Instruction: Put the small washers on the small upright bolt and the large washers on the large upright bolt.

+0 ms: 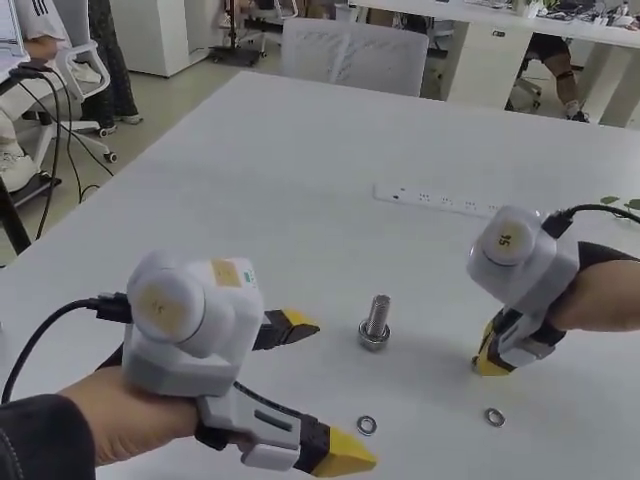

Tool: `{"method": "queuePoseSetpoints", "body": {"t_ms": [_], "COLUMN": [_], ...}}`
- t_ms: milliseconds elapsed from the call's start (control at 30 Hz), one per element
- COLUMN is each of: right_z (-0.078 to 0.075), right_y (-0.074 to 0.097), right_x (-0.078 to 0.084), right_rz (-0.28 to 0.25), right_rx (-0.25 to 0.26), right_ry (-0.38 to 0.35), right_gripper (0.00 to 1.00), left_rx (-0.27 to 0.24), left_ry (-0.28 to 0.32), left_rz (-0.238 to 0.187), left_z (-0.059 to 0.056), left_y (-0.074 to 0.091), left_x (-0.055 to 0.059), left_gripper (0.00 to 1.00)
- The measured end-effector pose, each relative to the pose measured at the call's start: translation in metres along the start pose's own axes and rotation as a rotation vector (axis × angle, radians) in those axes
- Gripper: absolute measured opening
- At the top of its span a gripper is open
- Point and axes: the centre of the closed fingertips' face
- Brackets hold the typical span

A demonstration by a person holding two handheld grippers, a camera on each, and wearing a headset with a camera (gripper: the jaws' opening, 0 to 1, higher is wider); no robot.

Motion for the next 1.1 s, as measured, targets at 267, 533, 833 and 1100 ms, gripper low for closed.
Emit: {"method": "queuePoseSetpoints", "body": {"t_ms": [267,533,833,1100], "right_z": [0.001,0.003,0.008,0.017], "right_y": [0.002,0.005,0.010,0.013], "right_x": [0.008,0.014,0.024,0.033], "right_rz": [-0.004,-0.008,-0.006,-0.005], "right_rx": [0.003,0.012,0.023,0.025], "right_ry": [-0.021,-0.050,-0.070,-0.090], "right_gripper": [0.20,0.23,0.25,0.26], "left_rx": [0.001,0.004,0.009,0.013], "left_ry": [-0.002,-0.006,-0.012,-0.017], "left_rz": [0.000,0.001,0.000,0.002], "left_z": [-0.001,-0.003,-0.004,-0.005], "left_y": [0.000,0.000,-0.001,-0.001], "left_x": [0.000,0.000,-0.001,-0.002], "left_gripper": [0.83,0.83,0.83,0.83]}}
Point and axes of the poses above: the centre of the closed fingertips' face, and the gripper's own axes: y roughly backward along the fingers, z roughly to its left, x roughly out of its underside, and after that the axes turned 13 degrees about y, right-handed
